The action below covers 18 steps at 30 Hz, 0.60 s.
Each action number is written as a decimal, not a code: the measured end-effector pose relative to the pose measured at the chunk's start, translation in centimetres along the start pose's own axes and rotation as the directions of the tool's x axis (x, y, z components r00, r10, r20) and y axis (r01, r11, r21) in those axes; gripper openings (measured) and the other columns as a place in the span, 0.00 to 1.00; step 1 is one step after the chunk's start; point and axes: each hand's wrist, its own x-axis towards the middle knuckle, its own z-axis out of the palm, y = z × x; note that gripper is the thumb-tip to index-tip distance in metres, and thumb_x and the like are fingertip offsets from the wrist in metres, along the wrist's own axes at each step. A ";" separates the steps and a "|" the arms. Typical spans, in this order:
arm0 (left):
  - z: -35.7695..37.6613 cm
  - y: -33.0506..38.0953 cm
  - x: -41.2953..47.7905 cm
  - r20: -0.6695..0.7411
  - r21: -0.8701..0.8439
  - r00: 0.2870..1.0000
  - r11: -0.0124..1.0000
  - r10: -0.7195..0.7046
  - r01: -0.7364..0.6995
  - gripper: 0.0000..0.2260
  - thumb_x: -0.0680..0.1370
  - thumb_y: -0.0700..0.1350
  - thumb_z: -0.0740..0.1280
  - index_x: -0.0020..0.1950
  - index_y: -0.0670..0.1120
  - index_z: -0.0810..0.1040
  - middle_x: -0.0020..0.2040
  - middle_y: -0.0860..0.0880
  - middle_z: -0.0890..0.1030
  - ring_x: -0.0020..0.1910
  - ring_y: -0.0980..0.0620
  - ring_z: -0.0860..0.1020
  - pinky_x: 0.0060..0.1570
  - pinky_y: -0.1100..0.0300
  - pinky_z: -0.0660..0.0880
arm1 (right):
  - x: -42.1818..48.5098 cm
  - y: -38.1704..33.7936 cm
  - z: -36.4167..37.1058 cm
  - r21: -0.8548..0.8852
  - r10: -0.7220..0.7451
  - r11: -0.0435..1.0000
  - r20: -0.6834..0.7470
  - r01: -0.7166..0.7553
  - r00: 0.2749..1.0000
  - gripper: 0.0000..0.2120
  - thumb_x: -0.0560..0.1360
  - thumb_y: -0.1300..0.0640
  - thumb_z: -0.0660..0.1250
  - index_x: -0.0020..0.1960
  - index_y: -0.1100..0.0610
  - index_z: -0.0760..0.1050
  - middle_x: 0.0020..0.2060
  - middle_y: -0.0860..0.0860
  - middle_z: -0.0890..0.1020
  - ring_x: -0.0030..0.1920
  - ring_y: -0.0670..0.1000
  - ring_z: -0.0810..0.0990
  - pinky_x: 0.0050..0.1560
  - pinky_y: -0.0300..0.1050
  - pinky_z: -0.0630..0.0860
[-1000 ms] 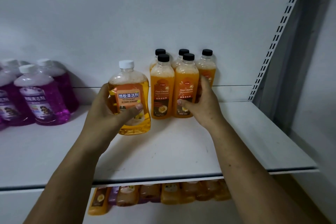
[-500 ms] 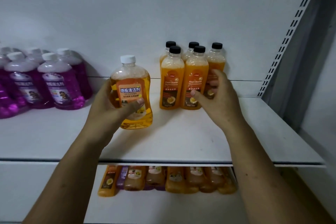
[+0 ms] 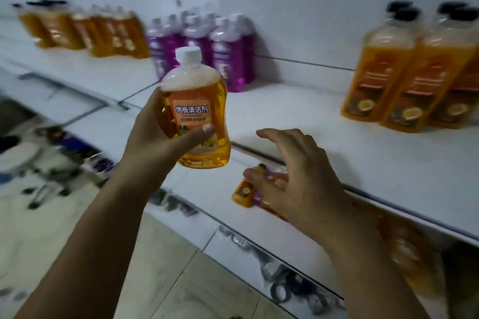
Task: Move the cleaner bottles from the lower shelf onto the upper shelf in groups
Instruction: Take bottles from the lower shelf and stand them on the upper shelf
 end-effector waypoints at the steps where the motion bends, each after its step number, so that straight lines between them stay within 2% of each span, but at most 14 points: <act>1: -1.6 0.1 -1.0 -0.037 0.026 0.999 1.000 -0.009 0.010 0.35 0.68 0.47 0.81 0.72 0.48 0.73 0.59 0.47 0.85 0.59 0.46 0.85 0.54 0.52 0.83 | 0.3 -0.5 1.1 0.007 -0.030 1.000 0.033 0.030 0.999 0.30 0.75 0.33 0.66 0.73 0.44 0.70 0.66 0.45 0.76 0.64 0.48 0.73 0.64 0.57 0.76; 3: -4.9 0.2 -2.9 -0.119 0.068 0.993 0.997 -0.024 0.033 0.35 0.68 0.47 0.81 0.72 0.48 0.73 0.59 0.47 0.85 0.58 0.46 0.85 0.53 0.52 0.83 | 1.0 -1.7 3.4 0.023 -0.088 0.996 0.099 0.086 0.991 0.30 0.76 0.34 0.69 0.74 0.44 0.69 0.66 0.46 0.76 0.63 0.49 0.73 0.65 0.56 0.75; 6: -9.8 -0.3 -5.5 -0.239 0.104 0.970 0.993 -0.035 0.062 0.33 0.67 0.48 0.80 0.70 0.49 0.73 0.57 0.48 0.86 0.58 0.46 0.85 0.53 0.53 0.83 | 2.1 -4.2 6.7 0.028 -0.184 0.983 0.178 0.181 0.967 0.31 0.76 0.34 0.67 0.75 0.44 0.68 0.67 0.47 0.76 0.65 0.49 0.73 0.66 0.52 0.73; 10: -16.2 -1.4 -8.5 -0.372 0.112 0.927 0.989 -0.051 0.099 0.34 0.65 0.49 0.81 0.70 0.50 0.73 0.57 0.48 0.86 0.57 0.47 0.85 0.52 0.54 0.83 | 3.8 -8.3 11.5 -0.018 -0.282 0.954 0.288 0.300 0.915 0.31 0.77 0.33 0.64 0.76 0.46 0.69 0.66 0.48 0.76 0.65 0.51 0.73 0.66 0.53 0.70; 15: -25.0 -2.6 -10.3 -0.436 0.116 0.898 0.986 -0.057 0.118 0.34 0.67 0.48 0.81 0.71 0.51 0.73 0.58 0.50 0.85 0.58 0.48 0.85 0.53 0.56 0.83 | 6.6 -14.8 18.6 -0.099 -0.340 0.906 0.408 0.411 0.847 0.35 0.75 0.28 0.53 0.76 0.45 0.68 0.67 0.47 0.76 0.65 0.52 0.74 0.65 0.54 0.70; 18: -30.6 -3.7 -10.4 -0.455 0.122 0.888 0.984 -0.063 0.132 0.33 0.70 0.44 0.81 0.73 0.50 0.72 0.58 0.52 0.85 0.58 0.51 0.85 0.51 0.59 0.82 | 8.7 -19.6 23.0 -0.104 -0.351 0.894 0.442 0.436 0.825 0.34 0.76 0.28 0.56 0.75 0.45 0.67 0.68 0.48 0.75 0.66 0.52 0.74 0.67 0.54 0.69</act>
